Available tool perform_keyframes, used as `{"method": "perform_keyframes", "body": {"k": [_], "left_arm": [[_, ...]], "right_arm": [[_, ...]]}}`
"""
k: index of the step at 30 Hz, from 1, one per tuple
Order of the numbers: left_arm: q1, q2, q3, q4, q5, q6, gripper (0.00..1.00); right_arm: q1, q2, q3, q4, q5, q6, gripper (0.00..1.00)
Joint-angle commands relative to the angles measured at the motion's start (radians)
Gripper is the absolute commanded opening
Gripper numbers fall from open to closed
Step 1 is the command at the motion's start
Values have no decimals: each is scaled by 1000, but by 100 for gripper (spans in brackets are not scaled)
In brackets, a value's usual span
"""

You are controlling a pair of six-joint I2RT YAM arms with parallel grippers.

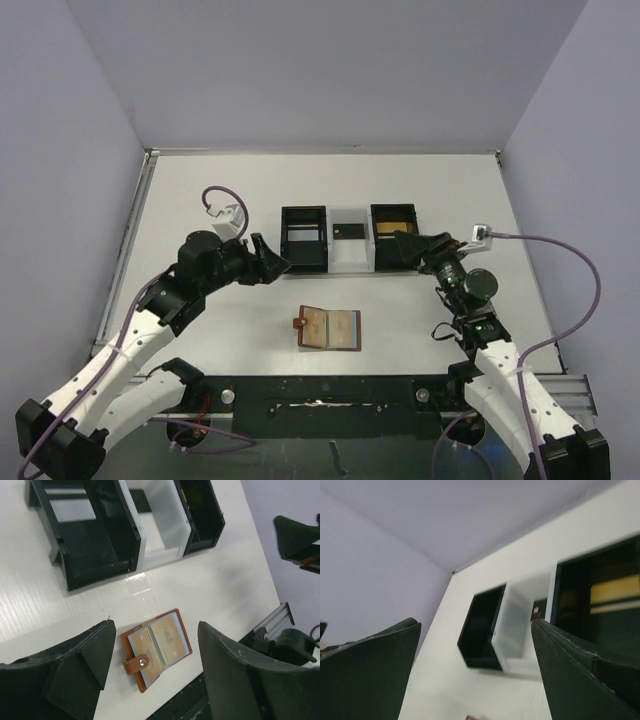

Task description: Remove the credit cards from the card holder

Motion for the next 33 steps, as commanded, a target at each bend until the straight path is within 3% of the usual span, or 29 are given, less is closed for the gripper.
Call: {"method": "perform_keyframes", "body": {"k": [1,5,9,19,28,33], "left_arm": [[-8,85,15,70,165,-14,62],[-33,149,2,60,178,-17,58],[-81,198,-6,76,193,-20,50],[-283,311,-7,69,133,-54,35],[-338,395,-53,122,97,-94,34],[-345,472,-10,46,48,-88,31]], "right_arm": [[28,99,-130,243,-219,383,98],[176,189,-42,-26,-168,293,100],[333,262,9,-160,-27,294,90],[508,428,20,-191,18,366,55],[563,561,79,-185,-11,363,44],[570,615,87,-182,-18,378,42]]}}
